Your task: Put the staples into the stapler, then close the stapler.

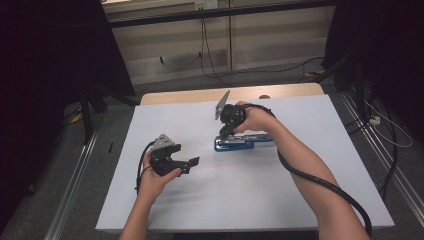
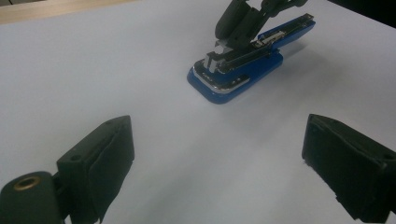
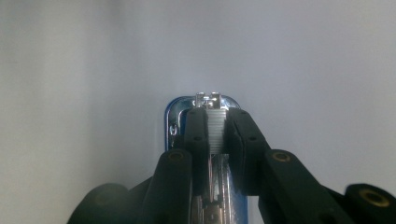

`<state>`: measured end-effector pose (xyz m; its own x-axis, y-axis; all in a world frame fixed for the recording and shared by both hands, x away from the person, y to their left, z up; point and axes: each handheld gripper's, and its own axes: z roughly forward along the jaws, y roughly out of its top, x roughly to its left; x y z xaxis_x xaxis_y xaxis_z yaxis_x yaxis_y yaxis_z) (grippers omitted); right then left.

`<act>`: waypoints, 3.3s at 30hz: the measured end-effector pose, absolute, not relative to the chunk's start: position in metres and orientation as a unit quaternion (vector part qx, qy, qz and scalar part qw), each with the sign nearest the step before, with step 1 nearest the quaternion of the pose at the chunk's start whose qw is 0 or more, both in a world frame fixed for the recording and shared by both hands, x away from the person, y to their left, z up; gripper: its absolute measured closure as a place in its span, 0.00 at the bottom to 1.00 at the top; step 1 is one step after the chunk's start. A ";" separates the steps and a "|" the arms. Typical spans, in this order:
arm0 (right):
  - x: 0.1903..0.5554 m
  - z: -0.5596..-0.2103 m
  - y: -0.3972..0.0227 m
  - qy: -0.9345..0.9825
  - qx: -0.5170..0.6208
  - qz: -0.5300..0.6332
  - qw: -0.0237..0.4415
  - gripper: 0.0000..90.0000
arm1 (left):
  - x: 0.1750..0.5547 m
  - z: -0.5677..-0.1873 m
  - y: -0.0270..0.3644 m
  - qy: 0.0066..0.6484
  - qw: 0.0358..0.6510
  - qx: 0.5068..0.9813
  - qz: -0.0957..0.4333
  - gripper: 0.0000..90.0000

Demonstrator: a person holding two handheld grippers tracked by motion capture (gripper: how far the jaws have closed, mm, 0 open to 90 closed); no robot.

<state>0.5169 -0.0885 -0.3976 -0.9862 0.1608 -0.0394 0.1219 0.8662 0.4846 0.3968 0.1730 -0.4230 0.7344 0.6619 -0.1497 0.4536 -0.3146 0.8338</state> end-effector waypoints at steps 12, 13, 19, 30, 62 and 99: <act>0.516 -0.399 -0.088 0.966 0.068 0.247 0.037 0.88 | 0.397 -0.424 0.173 0.348 0.471 0.803 0.110 0.10; 0.517 -0.400 -0.088 0.966 0.063 0.248 0.036 0.88 | 0.397 -0.424 0.173 0.347 0.471 0.804 0.110 0.10; 0.516 -0.402 -0.088 0.967 0.064 0.246 0.035 0.88 | 0.397 -0.424 0.173 0.347 0.470 0.804 0.110 0.10; 0.518 -0.404 -0.087 0.967 0.057 0.248 0.033 0.88 | 0.398 -0.424 0.173 0.349 0.468 0.804 0.109 0.10; 0.506 -0.400 -0.114 0.939 0.166 0.300 0.041 0.44 | 0.400 -0.427 0.168 0.347 0.466 0.807 0.107 0.10; 0.453 -0.404 -0.216 0.888 0.310 0.322 0.112 0.15 | 0.409 -0.429 0.153 0.345 0.467 0.808 0.097 0.11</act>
